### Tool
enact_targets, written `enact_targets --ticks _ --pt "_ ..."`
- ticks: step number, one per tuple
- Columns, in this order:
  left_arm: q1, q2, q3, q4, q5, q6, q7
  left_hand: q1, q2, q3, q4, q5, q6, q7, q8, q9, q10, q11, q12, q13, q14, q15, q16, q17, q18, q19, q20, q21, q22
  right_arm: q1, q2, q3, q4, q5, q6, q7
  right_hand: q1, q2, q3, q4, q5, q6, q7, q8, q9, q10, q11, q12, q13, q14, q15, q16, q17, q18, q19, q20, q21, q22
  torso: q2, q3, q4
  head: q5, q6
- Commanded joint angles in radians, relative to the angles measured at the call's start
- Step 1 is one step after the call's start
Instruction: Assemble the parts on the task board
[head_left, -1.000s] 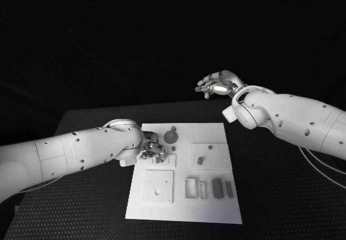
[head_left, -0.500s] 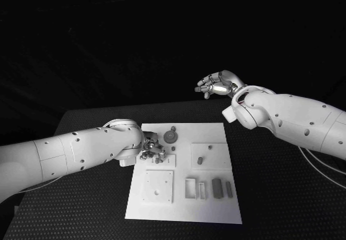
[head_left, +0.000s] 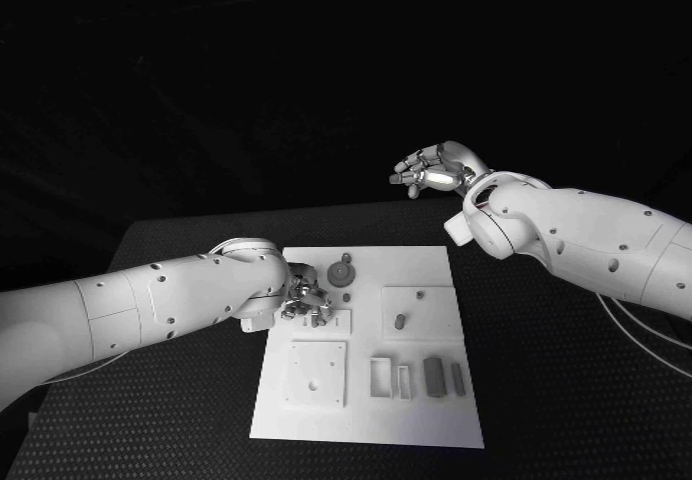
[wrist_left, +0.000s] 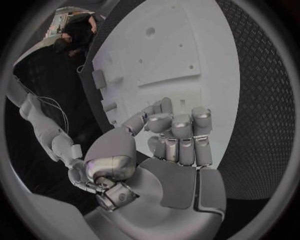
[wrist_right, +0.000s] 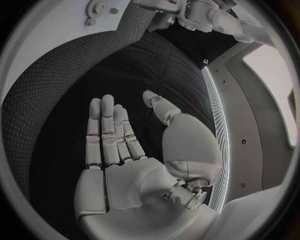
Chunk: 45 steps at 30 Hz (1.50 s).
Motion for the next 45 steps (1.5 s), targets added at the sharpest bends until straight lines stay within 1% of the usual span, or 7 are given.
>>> enact_targets --ticks 1,15,18,21,24,33,45 --pt "0.0 0.005 0.0 -0.001 0.003 0.016 0.01 0.009 0.018 -0.001 0.01 -0.013 0.167 -0.103 0.0 -0.002 -0.041 -0.031 0.006 -0.002 0.015 -0.025 0.006 -0.001 0.014 -0.008 -0.099 0.0 0.007 -0.001 -0.001 0.001 0.001 -0.005 0.012 0.005 -0.001 0.008 -0.001 -0.006 0.005 -0.002 0.01 0.004 -0.001 -0.007 0.004 0.004 -0.002 0.002 0.008 -0.007 0.002 0.0 -0.007 -0.003 -0.005 0.002 0.0 0.0013 0.0003 -0.001 -0.001" --pt "0.0 0.003 0.0 0.006 0.004 0.028 0.007 -0.01 -0.023 -0.02 0.036 -0.065 0.165 -0.103 0.005 -0.01 -0.041 -0.029 0.009 -0.009 0.013 -0.025 0.009 -0.006 0.016 -0.009 -0.1 -0.002 0.007 -0.001 -0.002 0.001 0.002 -0.005 0.012 0.004 -0.001 0.007 -0.001 -0.006 0.005 -0.003 0.01 0.004 -0.002 -0.008 0.004 0.005 -0.004 0.002 0.009 -0.009 0.004 0.0 -0.007 -0.003 -0.006 0.003 0.0 0.0006 0.0006 -0.003 -0.002" --pt "0.0 0.002 0.0 0.004 0.004 0.018 0.007 -0.017 -0.061 -0.031 0.058 -0.17 0.163 -0.104 0.008 -0.014 -0.043 -0.029 0.01 -0.014 0.011 -0.027 0.009 -0.009 0.017 -0.009 -0.102 -0.003 0.006 -0.001 -0.002 0.001 0.002 -0.004 0.013 0.004 -0.002 0.006 -0.002 -0.006 0.005 -0.004 0.011 0.004 -0.003 -0.009 0.004 0.006 -0.005 0.002 0.009 -0.01 0.005 0.0 -0.008 -0.002 -0.007 0.003 0.0 0.0006 0.0007 -0.003 -0.002" --pt "0.0 0.0 0.0 0.002 0.004 0.008 0.006 -0.045 -0.066 -0.1 0.048 -0.16 0.157 -0.103 0.012 -0.017 -0.045 -0.029 0.013 -0.016 0.008 -0.029 0.011 -0.011 0.018 -0.013 -0.102 -0.002 0.007 -0.001 -0.002 0.001 0.001 -0.004 0.013 0.004 -0.003 0.005 -0.003 -0.005 0.005 -0.005 0.011 0.003 -0.003 -0.01 0.005 0.006 -0.006 0.002 0.009 -0.012 0.006 0.0 -0.008 -0.002 -0.008 0.003 0.0 0.0002 0.001 -0.003 0.0" --pt "0.0 -0.001 0.0 0.0 0.003 0.0 0.007 -0.056 -0.097 -0.124 0.065 -0.275 0.154 -0.104 0.014 -0.021 -0.048 -0.031 0.013 -0.02 0.005 -0.034 0.011 -0.014 0.022 -0.017 -0.105 -0.008 0.005 -0.001 -0.002 0.001 0.001 -0.004 0.013 0.003 -0.004 0.004 -0.003 -0.004 0.006 -0.006 0.012 0.003 -0.004 -0.011 0.005 0.007 -0.007 0.001 0.01 -0.013 0.007 0.0 -0.009 -0.002 -0.009 0.004 0.0 -0.0004 0.0014 -0.004 0.0" --pt "0.0 -0.005 0.0 -0.003 0.003 -0.003 0.01 -0.103 -0.164 -0.145 0.104 -0.287 0.15 -0.103 0.017 -0.021 -0.05 -0.031 0.013 -0.022 0.0 -0.036 0.011 -0.015 0.024 -0.019 -0.106 -0.012 0.002 -0.001 -0.002 0.001 0.0 -0.004 0.014 0.003 -0.004 0.003 -0.003 -0.004 0.007 -0.008 0.014 0.002 -0.005 -0.014 0.006 0.007 -0.01 0.0 0.01 -0.017 0.009 0.0 -0.011 -0.001 -0.011 0.004 0.0 -0.0005 0.0007 -0.003 0.0" --pt "-0.001 -0.022 0.009 0.003 0.003 -0.01 0.018 -0.105 -0.202 -0.131 0.135 -0.287 0.147 -0.104 0.021 -0.02 -0.051 -0.031 0.013 -0.023 -0.002 -0.04 0.013 -0.016 0.028 -0.018 -0.107 -0.012 0.002 -0.003 -0.003 0.001 -0.002 -0.004 0.014 0.003 -0.005 0.002 -0.004 -0.004 0.008 -0.011 0.015 0.002 -0.007 -0.019 0.008 0.009 -0.014 -0.003 0.012 -0.023 0.012 0.0 -0.014 0.0 -0.014 0.005 0.0 -0.0011 0.0014 -0.004 0.002"
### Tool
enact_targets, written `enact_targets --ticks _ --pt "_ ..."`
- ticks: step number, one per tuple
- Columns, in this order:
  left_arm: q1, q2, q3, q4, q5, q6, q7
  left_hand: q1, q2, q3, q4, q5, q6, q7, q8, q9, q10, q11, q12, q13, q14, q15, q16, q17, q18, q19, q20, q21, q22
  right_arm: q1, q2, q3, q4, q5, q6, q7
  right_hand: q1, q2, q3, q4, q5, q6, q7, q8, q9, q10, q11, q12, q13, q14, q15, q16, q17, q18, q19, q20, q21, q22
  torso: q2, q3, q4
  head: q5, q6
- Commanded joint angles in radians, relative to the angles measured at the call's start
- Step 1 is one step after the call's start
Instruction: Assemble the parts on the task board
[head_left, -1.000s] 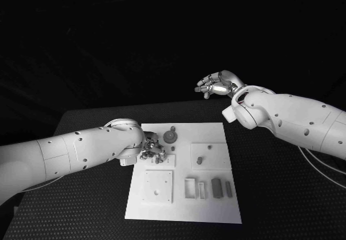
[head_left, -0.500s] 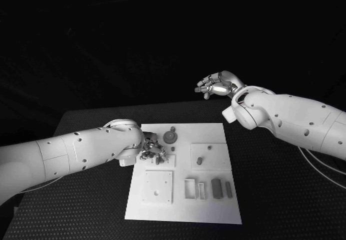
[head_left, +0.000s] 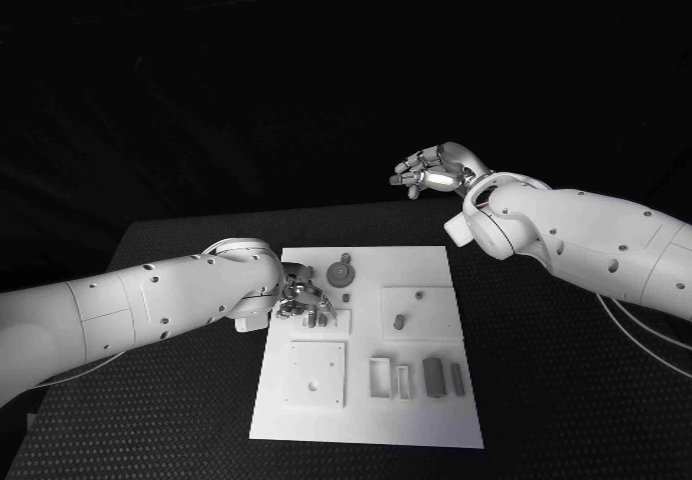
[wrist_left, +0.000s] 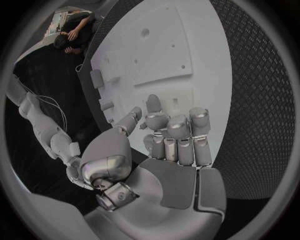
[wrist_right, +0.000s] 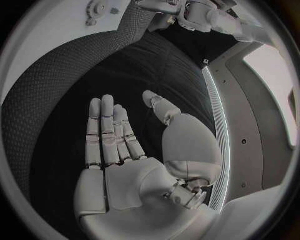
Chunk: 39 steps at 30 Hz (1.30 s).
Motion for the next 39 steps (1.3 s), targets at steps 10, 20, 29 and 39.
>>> enact_targets --ticks 10,20,29,39 --pt "0.01 -0.038 0.074 0.015 0.019 0.028 0.013 0.026 -0.043 0.028 0.045 -0.003 -0.018 0.001 0.008 0.002 -0.006 -0.001 -0.001 -0.004 -0.013 -0.003 0.002 -0.006 0.014 -0.01 -0.11 -0.002 0.001 -0.002 -0.004 0.0 -0.004 -0.004 0.013 0.005 -0.005 0.002 -0.004 -0.004 0.004 -0.008 0.012 0.002 -0.002 -0.007 0.002 0.006 -0.004 -0.005 0.007 -0.009 0.003 0.0 -0.008 0.001 -0.008 0.002 -0.001 0.0004 0.0021 -0.003 0.013" --pt "0.076 -0.029 0.1 -0.101 0.054 0.01 0.02 0.083 0.01 0.022 -0.012 0.007 -0.18 0.048 -0.07 -0.016 -0.048 0.04 -0.03 -0.015 -0.051 0.004 -0.027 -0.019 0.01 -0.036 -0.104 -0.019 -0.003 -0.002 -0.006 0.0 -0.009 -0.004 0.013 0.005 -0.005 0.002 -0.004 -0.003 0.004 -0.009 0.012 0.002 -0.002 -0.008 0.002 0.006 -0.004 -0.005 0.007 -0.01 0.004 0.0 -0.008 0.001 -0.009 0.002 -0.001 0.0007 0.0004 0.001 0.034" --pt "0.08 0.042 0.1 -0.263 0.012 0.034 0.03 0.065 0.02 -0.003 -0.032 0.053 -0.289 0.088 -0.096 -0.009 -0.11 0.079 -0.071 -0.038 -0.104 0.044 -0.072 -0.048 -0.014 -0.081 -0.083 -0.063 -0.019 -0.002 -0.003 0.0 -0.012 -0.004 0.014 0.005 -0.006 0.001 -0.005 -0.002 0.005 -0.009 0.013 0.002 -0.003 -0.008 0.002 0.007 -0.006 -0.005 0.008 -0.012 0.006 0.0 -0.009 0.002 -0.01 0.003 0.001 0.0 -0.0009 0.001 0.039" --pt "0.067 0.13 0.099 -0.392 -0.006 0.071 0.057 0.059 0.007 0.003 -0.01 0.007 -0.311 0.093 -0.094 -0.003 -0.115 0.083 -0.069 -0.04 -0.108 0.048 -0.071 -0.054 -0.017 -0.084 -0.083 -0.071 -0.02 -0.002 0.003 0.0 -0.012 -0.004 0.014 0.006 -0.007 0.001 -0.005 -0.001 0.009 -0.01 0.013 0.002 -0.003 -0.009 0.003 0.009 -0.007 -0.005 0.008 -0.013 0.007 0.0 -0.009 0.002 -0.01 0.004 0.003 0.0005 -0.0034 0.002 0.041"
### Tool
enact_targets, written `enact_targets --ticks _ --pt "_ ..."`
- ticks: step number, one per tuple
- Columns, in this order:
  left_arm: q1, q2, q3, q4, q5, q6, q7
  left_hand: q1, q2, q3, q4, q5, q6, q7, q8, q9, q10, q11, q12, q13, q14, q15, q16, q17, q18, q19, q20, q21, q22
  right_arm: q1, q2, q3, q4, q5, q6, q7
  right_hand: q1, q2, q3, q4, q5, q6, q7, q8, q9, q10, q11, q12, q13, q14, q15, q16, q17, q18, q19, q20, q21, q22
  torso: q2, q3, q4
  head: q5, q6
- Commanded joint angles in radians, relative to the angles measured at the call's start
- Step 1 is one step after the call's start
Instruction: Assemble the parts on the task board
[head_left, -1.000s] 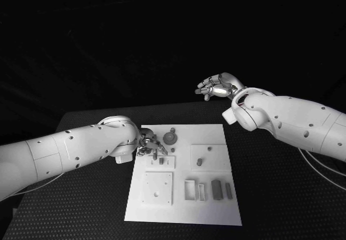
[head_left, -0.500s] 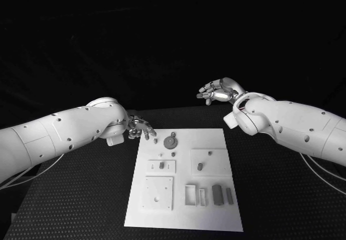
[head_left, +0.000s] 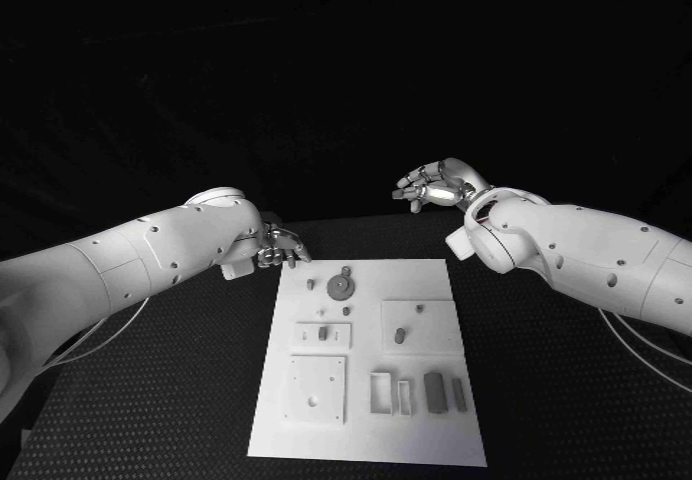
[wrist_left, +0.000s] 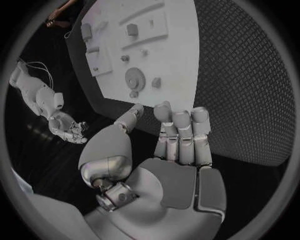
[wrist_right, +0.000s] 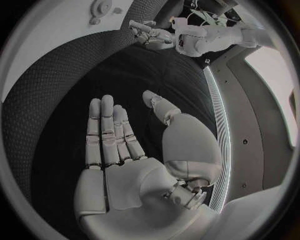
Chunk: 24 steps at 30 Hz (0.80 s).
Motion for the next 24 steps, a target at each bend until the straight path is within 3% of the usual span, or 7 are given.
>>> enact_targets --ticks 1,15,17,24 --pt "-0.008 0.02 0.0 -0.028 -0.015 0.036 0.033 -0.005 -0.004 0.002 0.007 -0.006 -0.003 -0.005 -0.001 0.001 -0.006 0.0 -0.004 -0.002 -0.006 0.0 -0.005 -0.001 -0.017 -0.007 -0.113 -0.005 -0.001 -0.001 0.001 0.001 0.0 -0.004 0.013 0.006 -0.007 0.001 -0.006 -0.001 0.005 -0.008 0.01 0.002 -0.002 -0.006 -0.001 0.005 -0.002 -0.002 0.005 -0.007 0.002 0.001 -0.005 -0.001 -0.007 0.001 0.001 0.0004 -0.0009 -0.001 0.0" --pt "-0.046 0.077 -0.005 -0.111 -0.025 0.048 0.064 0.007 0.006 0.002 -0.001 -0.006 -0.042 0.006 -0.017 -0.005 -0.011 0.01 -0.001 -0.002 -0.011 0.009 -0.001 -0.005 -0.018 -0.011 -0.11 -0.007 0.002 -0.001 0.0 0.001 0.005 -0.004 0.011 0.006 -0.007 0.001 -0.006 0.0 0.006 -0.008 0.01 0.002 -0.002 -0.007 0.0 0.007 -0.003 -0.001 0.005 -0.008 0.004 0.001 -0.005 -0.001 -0.007 0.002 0.002 0.0006 -0.0012 -0.008 -0.007" --pt "-0.047 0.083 -0.005 -0.116 -0.027 0.047 0.069 0.008 0.008 0.002 -0.001 -0.006 -0.044 0.007 -0.017 -0.006 -0.012 0.011 -0.001 -0.002 -0.012 0.009 -0.001 -0.005 -0.018 -0.011 -0.11 -0.007 0.002 -0.001 0.001 0.001 0.004 -0.004 0.01 0.007 -0.007 0.001 -0.006 0.0 0.006 -0.008 0.01 0.002 -0.002 -0.007 0.0 0.007 -0.004 -0.001 0.005 -0.008 0.004 0.001 -0.005 -0.001 -0.007 0.002 0.001 0.0003 0.0006 -0.014 -0.008" --pt "-0.052 0.1 -0.005 -0.128 -0.027 0.058 0.071 0.012 0.013 0.003 -0.004 -0.006 -0.045 0.008 -0.018 -0.007 -0.012 0.012 0.0 -0.002 -0.012 0.011 0.0 -0.005 -0.018 -0.012 -0.109 -0.008 0.003 -0.001 0.006 0.001 0.002 -0.004 0.011 0.007 -0.008 0.001 -0.006 0.0 0.006 -0.008 0.01 0.003 -0.003 -0.007 0.0 0.008 -0.004 -0.001 0.005 -0.009 0.005 0.001 -0.005 -0.001 -0.008 0.003 0.001 0.0007 0.0012 -0.012 -0.014"
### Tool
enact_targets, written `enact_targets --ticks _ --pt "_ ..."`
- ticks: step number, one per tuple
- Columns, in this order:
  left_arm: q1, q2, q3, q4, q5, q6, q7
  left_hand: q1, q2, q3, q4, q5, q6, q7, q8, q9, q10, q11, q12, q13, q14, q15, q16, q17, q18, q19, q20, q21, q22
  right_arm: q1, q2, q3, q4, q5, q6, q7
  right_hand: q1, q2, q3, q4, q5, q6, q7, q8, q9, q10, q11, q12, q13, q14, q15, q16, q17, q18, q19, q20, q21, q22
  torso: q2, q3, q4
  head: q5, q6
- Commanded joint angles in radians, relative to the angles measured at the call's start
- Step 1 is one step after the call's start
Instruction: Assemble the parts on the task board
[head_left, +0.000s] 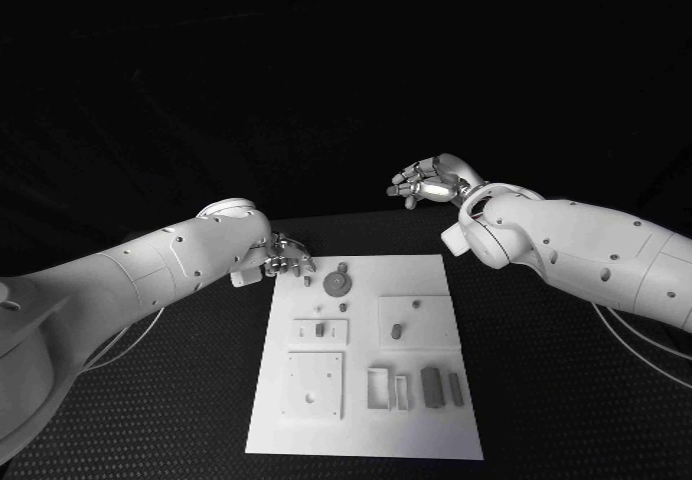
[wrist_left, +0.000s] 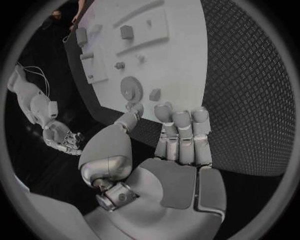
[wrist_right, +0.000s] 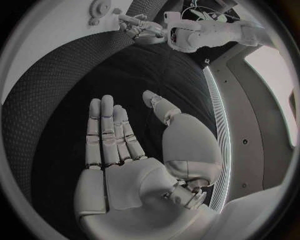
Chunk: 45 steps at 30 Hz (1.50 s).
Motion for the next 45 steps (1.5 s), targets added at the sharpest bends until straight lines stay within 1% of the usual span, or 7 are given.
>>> enact_targets --ticks 1,8,12,16,23,35,45 --pt "-0.004 0.007 0.0 -0.005 -0.007 0.022 0.022 0.005 0.006 0.0 -0.007 -0.006 -0.007 0.002 -0.005 -0.002 -0.003 0.003 0.0 -0.002 -0.005 0.003 0.0 -0.002 -0.018 -0.005 -0.109 -0.004 0.002 0.0 0.002 0.001 0.001 -0.004 0.011 0.007 -0.008 0.002 -0.006 0.0 0.006 -0.01 0.012 0.003 -0.001 -0.007 0.0 0.004 -0.001 -0.001 0.005 -0.006 0.002 0.0 -0.005 -0.001 -0.004 0.001 -0.001 0.0006 0.0016 0.0 -0.003" --pt "-0.007 0.008 0.0 -0.007 -0.007 0.034 0.022 0.006 0.009 0.0 -0.008 -0.006 -0.006 0.002 -0.005 -0.002 -0.003 0.003 0.001 -0.002 -0.005 0.003 0.0 -0.002 -0.018 -0.005 -0.108 -0.004 0.002 0.0 0.002 0.001 0.001 -0.004 0.011 0.006 -0.007 0.003 -0.005 0.0 0.006 -0.01 0.012 0.003 -0.001 -0.007 0.0 0.005 -0.002 -0.001 0.005 -0.007 0.003 0.0 -0.005 -0.001 -0.004 0.002 -0.001 -0.0007 0.0019 -0.001 -0.006" --pt "-0.008 0.006 0.0 -0.005 -0.007 0.05 0.022 0.012 0.015 0.0 -0.014 -0.006 -0.003 0.002 -0.003 -0.004 -0.003 0.003 0.002 -0.002 -0.005 0.004 0.002 -0.002 -0.017 -0.006 -0.107 -0.004 0.003 0.0 0.003 0.001 0.001 -0.004 0.011 0.006 -0.006 0.002 -0.005 0.0 0.006 -0.01 0.012 0.003 -0.002 -0.008 0.0 0.005 -0.003 0.0 0.005 -0.007 0.003 0.0 -0.005 -0.001 -0.005 0.002 -0.003 -0.0002 0.0015 0.001 -0.006" --pt "-0.008 0.006 0.0 -0.004 -0.007 0.058 0.019 0.022 0.025 -0.001 -0.023 -0.005 0.003 0.001 0.0 -0.006 -0.002 0.003 0.003 -0.002 -0.005 0.004 0.004 -0.003 -0.017 -0.006 -0.106 -0.004 0.005 0.0 0.003 0.001 0.0 -0.004 0.01 0.006 -0.006 0.002 -0.006 0.0 0.006 -0.01 0.012 0.003 -0.002 -0.008 0.0 0.005 -0.003 0.0 0.005 -0.007 0.004 0.0 -0.005 -0.001 -0.005 0.002 -0.003 -0.0002 0.0014 -0.004 -0.008" --pt "-0.008 0.006 0.0 -0.008 -0.007 0.055 0.022 0.031 0.036 0.0 -0.031 -0.004 0.005 0.001 0.0 -0.009 -0.002 0.003 0.004 -0.004 -0.006 0.004 0.005 -0.004 -0.017 -0.007 -0.105 -0.004 0.006 0.0 0.004 0.001 0.001 -0.004 0.011 0.006 -0.006 0.002 -0.006 0.0 0.006 -0.01 0.012 0.004 -0.002 -0.008 0.0 0.006 -0.004 0.0 0.005 -0.008 0.004 0.0 -0.005 -0.002 -0.005 0.003 -0.003 0.0 0.0015 -0.001 -0.007" --pt "-0.011 0.01 0.0 -0.01 0.003 0.067 0.033 0.075 0.079 0.007 -0.057 -0.002 0.021 0.001 0.005 -0.016 0.003 0.003 0.003 -0.009 -0.008 0.005 0.008 -0.009 -0.018 -0.008 -0.104 -0.005 0.01 0.0 0.005 0.001 0.0 -0.004 0.011 0.005 -0.005 0.003 -0.005 0.0 0.006 -0.01 0.012 0.004 -0.002 -0.008 0.0 0.007 -0.005 0.0 0.005 -0.009 0.006 0.0 -0.005 -0.002 -0.005 0.003 -0.003 0.0001 0.0011 -0.003 -0.007" --pt "-0.019 0.014 0.0 -0.02 0.009 0.055 0.04 0.082 0.088 0.003 -0.061 -0.002 0.022 0.002 0.005 -0.019 0.005 0.004 0.0 -0.012 -0.008 0.006 0.007 -0.011 -0.019 -0.009 -0.102 -0.006 0.011 0.0 0.009 0.001 -0.002 -0.004 0.011 0.005 -0.005 0.003 -0.005 0.0 0.006 -0.01 0.012 0.004 -0.003 -0.009 0.0 0.008 -0.006 0.001 0.005 -0.01 0.007 0.0 -0.005 -0.002 -0.006 0.004 -0.002 -0.0005 0.001 -0.007 -0.01"
